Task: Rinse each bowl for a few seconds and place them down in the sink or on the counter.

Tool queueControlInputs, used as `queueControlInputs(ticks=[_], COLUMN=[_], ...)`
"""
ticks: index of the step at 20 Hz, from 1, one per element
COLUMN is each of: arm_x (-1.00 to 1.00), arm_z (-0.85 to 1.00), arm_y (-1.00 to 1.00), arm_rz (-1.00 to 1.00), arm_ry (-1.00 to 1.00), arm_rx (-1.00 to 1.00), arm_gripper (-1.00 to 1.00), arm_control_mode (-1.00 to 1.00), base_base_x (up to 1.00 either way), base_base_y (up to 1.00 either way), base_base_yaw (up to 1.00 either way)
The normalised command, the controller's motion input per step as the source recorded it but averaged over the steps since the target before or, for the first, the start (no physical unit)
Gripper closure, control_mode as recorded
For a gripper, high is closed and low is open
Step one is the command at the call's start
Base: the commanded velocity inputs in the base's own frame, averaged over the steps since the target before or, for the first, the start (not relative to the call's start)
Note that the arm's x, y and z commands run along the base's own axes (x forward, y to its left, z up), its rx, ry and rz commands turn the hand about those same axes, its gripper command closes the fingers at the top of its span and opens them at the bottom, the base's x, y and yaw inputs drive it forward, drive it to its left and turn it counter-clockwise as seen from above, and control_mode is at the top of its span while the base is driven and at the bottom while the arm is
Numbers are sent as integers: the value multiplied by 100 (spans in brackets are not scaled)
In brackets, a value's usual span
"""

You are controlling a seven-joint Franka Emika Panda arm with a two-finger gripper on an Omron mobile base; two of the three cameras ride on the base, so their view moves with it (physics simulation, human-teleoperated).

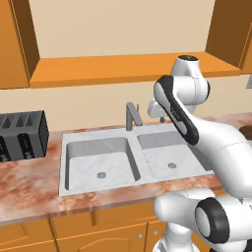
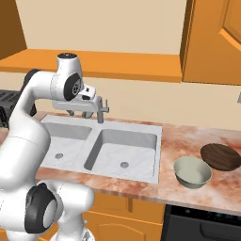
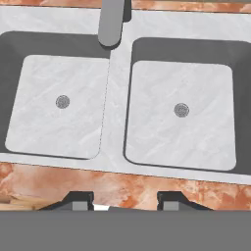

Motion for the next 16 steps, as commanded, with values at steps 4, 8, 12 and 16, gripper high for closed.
queueControlInputs(ticks=[4,8,12,16], arm_x=[-6,-27,-35,-37], arm_z=[0,0,-2,-8], arm_y=[-2,-4,-2,-2], arm_rz=[0,1,2,1], arm_ry=[-4,-23,-29,-34], arm_rx=[1,2,0,-1], arm_gripper=[-100,-100,-100,-100], arm_control_mode=[-100,-100,-100,-100], base_base_x=[0,0,0,0], base_base_y=[0,0,0,0], base_base_yaw=[0,0,0,0])
